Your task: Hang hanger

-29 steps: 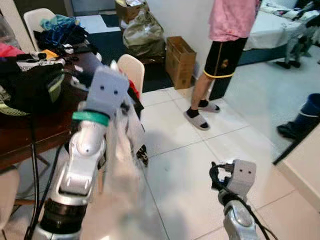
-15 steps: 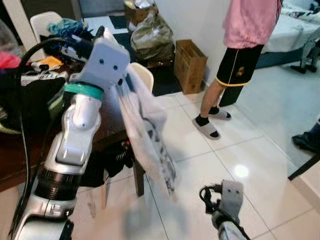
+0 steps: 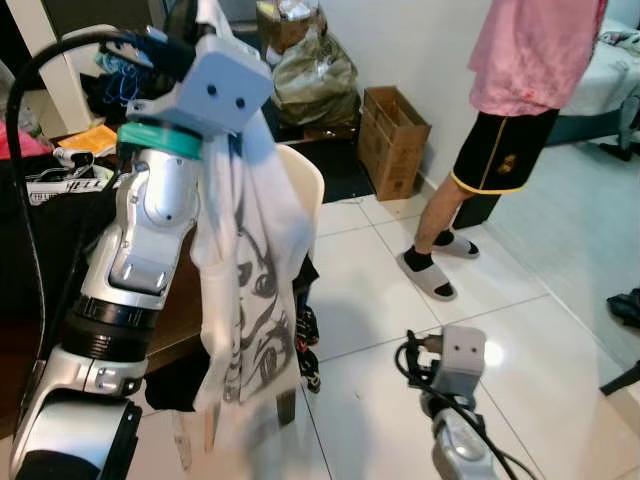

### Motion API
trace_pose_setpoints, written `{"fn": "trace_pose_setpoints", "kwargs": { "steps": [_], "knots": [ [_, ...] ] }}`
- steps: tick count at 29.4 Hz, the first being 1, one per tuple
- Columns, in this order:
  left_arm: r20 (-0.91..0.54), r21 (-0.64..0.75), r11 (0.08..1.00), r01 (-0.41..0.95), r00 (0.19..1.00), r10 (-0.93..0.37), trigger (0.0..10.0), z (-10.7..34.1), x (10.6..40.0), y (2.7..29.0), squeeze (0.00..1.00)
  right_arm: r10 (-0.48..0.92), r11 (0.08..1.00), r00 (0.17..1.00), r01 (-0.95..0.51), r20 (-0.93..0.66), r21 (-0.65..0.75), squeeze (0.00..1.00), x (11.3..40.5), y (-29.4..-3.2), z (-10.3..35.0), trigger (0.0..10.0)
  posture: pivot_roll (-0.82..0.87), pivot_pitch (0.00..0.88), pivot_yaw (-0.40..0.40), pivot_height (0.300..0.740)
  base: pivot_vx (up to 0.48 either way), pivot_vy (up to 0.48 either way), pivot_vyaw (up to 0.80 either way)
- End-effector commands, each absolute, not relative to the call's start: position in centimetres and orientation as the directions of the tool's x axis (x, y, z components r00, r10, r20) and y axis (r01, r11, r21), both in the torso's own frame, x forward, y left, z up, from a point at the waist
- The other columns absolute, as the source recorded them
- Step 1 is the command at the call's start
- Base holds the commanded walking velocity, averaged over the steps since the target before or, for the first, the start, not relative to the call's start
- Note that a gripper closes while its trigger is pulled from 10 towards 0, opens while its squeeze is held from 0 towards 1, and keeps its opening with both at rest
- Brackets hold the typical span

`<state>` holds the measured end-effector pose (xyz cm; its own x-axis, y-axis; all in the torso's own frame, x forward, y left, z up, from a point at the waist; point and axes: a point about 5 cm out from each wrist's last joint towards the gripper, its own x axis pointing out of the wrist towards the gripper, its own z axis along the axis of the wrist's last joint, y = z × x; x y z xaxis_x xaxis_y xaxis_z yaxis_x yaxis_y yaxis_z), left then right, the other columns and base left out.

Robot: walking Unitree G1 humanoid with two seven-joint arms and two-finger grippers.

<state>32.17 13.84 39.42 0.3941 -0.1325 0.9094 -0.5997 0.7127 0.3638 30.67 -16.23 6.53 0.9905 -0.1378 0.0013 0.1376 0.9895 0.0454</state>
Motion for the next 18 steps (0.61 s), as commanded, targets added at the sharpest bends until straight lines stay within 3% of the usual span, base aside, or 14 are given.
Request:
{"fn": "trace_pose_setpoints", "kwargs": {
  "steps": [1,5,12,15,17,18],
  "knots": [
    [0.943,0.314,0.701,-0.641,0.295,-0.153,10.0,40.8,31.3,13.3,0.0,-0.155,0.987,0.988,0.155,-0.008,0.043,0.0,30.4,-16.7,6.2,10.0,-0.08,0.109,0.052,0.74,0.442,0.0,0.0],
    [0.958,0.287,0.676,-0.679,0.211,-0.195,10.0,42.2,31.0,13.2,0.0,-0.135,0.99,0.991,0.134,0.005,0.041,0.0,30.6,-16.3,6.5,10.0,-0.08,0.105,0.049,0.74,0.442,0.0,0.0],
    [0.965,0.261,0.668,-0.697,0.185,-0.184,10.0,42.9,31.1,13.3,0.0,-0.137,0.99,0.991,0.136,0.009,0.04,0.0,30.6,-16.3,6.5,10.0,-0.08,0.107,0.053,0.74,0.442,0.0,0.0],
    [0.95,0.307,0.667,-0.679,0.255,-0.178,10.0,42.7,31.8,13.3,0.0,-0.138,0.99,0.99,0.137,0.009,0.037,0.0,30.5,-16.4,6.5,10.0,-0.09,0.107,0.053,0.74,0.442,0.0,0.0],
    [0.915,0.346,0.715,-0.607,0.388,-0.113,10.0,41.3,33.3,13.7,0.0,-0.139,0.99,0.99,0.139,0.008,0.034,0.0,30.4,-16.4,6.4,10.0,-0.09,0.11,0.055,0.74,0.424,0.0,0.0],
    [0.797,0.416,0.787,-0.455,0.599,-0.076,10.0,38.6,35.3,13.7,0.0,-0.141,0.989,0.99,0.141,0.007,0.033,0.0,30.3,-16.5,6.3,10.0,-0.09,0.112,0.055,0.74,0.0,0.0,0.0]
  ]
}}
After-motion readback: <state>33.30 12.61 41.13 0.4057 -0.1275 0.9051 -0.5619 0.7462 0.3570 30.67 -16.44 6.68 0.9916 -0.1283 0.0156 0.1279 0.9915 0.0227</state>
